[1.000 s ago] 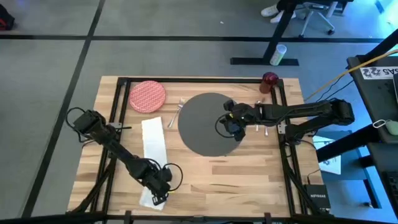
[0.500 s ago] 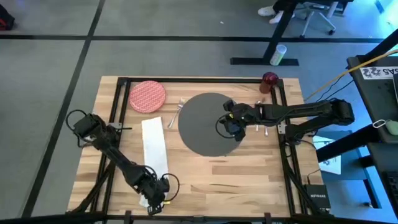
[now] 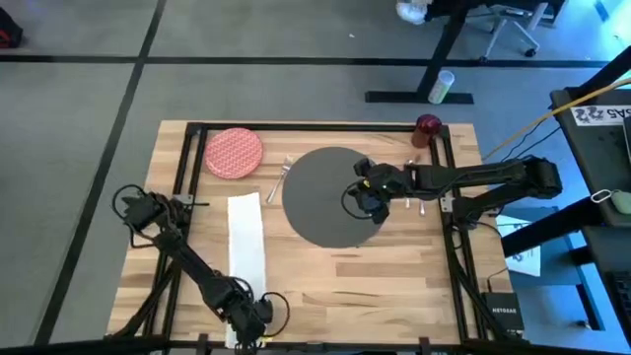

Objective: Set table place
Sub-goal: Fold the white table napkin

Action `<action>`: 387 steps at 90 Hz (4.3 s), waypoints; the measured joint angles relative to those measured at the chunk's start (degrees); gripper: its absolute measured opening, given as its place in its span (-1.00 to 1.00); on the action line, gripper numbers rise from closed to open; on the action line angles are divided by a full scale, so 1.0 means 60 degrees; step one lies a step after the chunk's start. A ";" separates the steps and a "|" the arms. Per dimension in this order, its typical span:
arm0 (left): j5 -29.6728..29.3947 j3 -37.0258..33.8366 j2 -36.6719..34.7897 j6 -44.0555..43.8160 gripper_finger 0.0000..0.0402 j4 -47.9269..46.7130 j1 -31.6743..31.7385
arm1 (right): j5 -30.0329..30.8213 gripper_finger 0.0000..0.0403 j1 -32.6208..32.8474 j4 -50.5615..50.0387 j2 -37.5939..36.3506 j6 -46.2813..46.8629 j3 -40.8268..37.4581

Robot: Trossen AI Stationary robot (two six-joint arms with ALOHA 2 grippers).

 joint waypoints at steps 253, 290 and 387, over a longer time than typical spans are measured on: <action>-0.1512 0.0893 0.0709 -0.0052 -1.00 -0.1009 -0.0102 | -0.0004 -1.00 0.0000 0.0014 0.0000 -0.0080 0.0000; -0.1165 0.2744 -0.0908 0.0546 -1.00 -0.3248 0.0007 | 0.0000 -1.00 0.0000 0.0025 0.0000 -0.0076 -0.0004; -0.1468 0.4232 -0.0994 0.4900 -1.00 -0.9356 0.2890 | -0.0004 -1.00 0.0000 0.0127 0.0000 -0.0011 -0.0004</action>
